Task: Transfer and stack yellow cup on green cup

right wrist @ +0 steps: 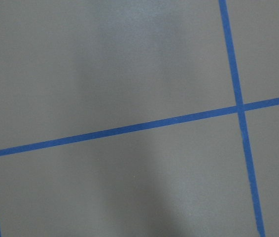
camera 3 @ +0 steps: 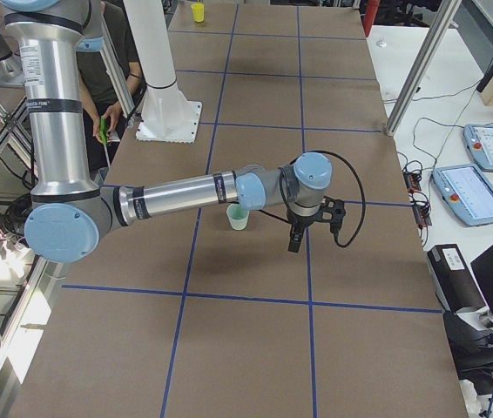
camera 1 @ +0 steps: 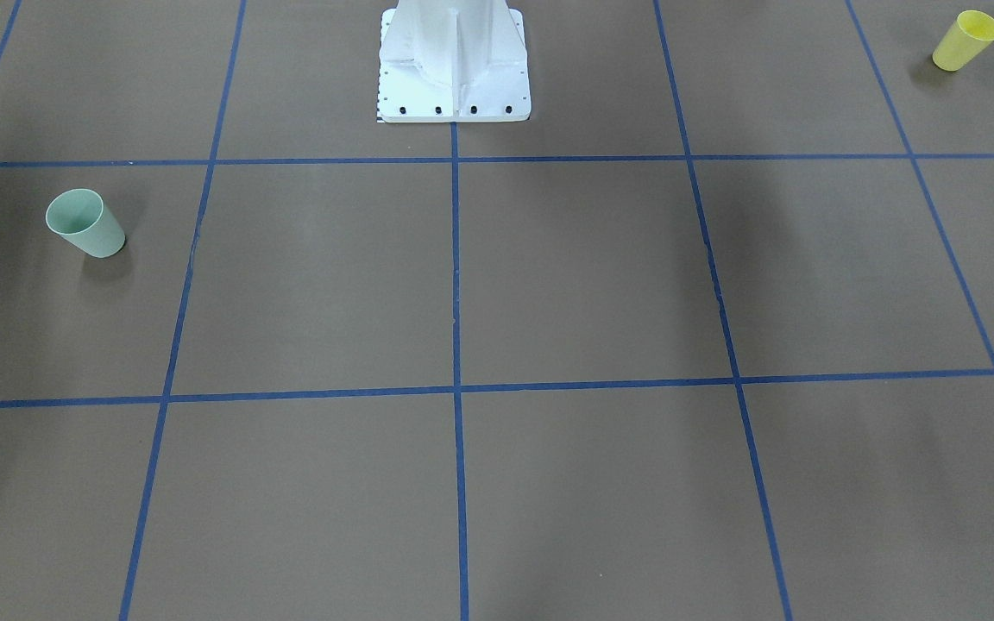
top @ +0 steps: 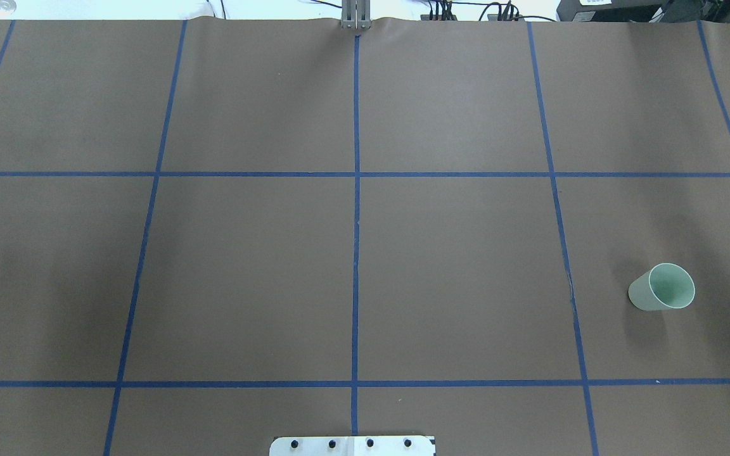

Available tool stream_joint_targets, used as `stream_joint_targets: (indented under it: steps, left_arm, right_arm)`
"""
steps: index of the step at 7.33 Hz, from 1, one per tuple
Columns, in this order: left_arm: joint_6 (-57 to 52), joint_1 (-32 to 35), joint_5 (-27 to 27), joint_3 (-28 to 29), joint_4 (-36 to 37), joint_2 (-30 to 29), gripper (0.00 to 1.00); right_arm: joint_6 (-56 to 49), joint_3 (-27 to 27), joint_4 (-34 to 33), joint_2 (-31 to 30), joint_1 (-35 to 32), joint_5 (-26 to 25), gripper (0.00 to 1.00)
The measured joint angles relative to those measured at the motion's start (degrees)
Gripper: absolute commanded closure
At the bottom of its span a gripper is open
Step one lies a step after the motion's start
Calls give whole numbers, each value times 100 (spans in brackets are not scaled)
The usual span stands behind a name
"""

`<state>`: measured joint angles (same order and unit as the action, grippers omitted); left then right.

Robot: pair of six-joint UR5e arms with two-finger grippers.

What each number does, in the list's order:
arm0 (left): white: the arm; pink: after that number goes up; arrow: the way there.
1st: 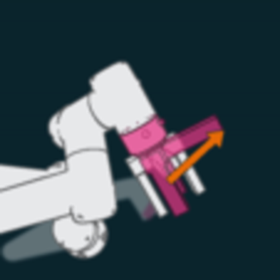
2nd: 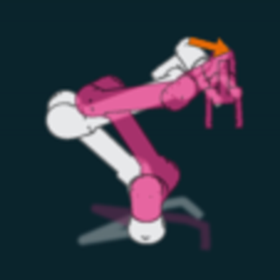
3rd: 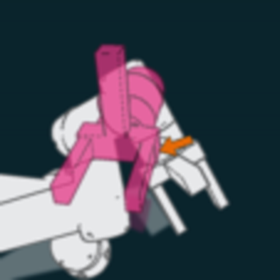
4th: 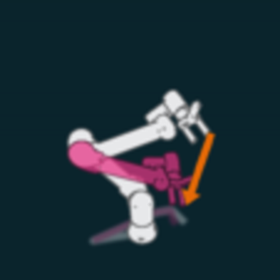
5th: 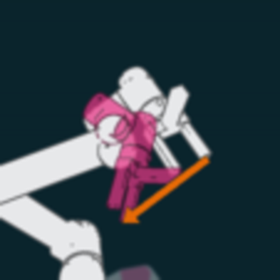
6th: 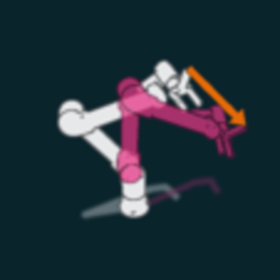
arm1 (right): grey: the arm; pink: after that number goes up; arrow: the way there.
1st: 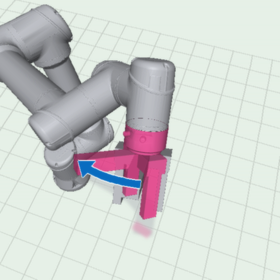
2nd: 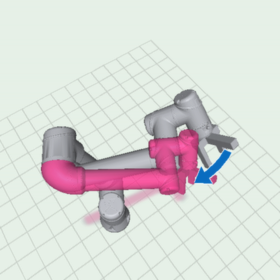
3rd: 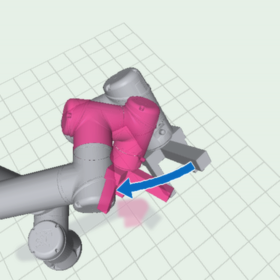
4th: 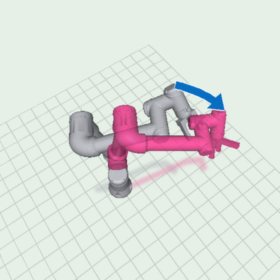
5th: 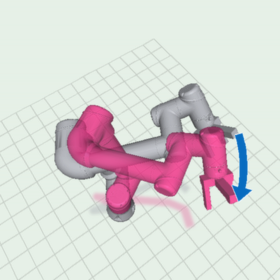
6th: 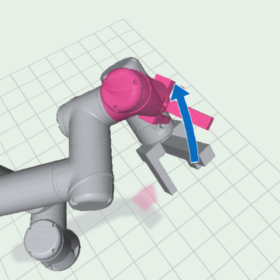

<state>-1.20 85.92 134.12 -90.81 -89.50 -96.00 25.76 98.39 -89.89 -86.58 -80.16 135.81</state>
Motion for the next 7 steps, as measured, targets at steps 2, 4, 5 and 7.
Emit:
stream_joint_targets:
  steps: [2, 4, 5, 7]
  left_arm:
    - [94, 0, -263, -60, 15, 13, 0]
    - [100, 6, -143, -104, 12, 79, 0]
    - [96, 5, 85, -107, -4, 158, 0]
    - [278, 1, 596, -125, -61, 313, 0]
  right_arm:
    - [-417, -39, -17, -63, 6, -80, 0]
    - [-565, -35, -12, -126, 15, -73, 0]
    - [-567, -25, -2, -133, 20, -59, 0]
    - [-535, -13, 44, -112, 40, -69, 0]
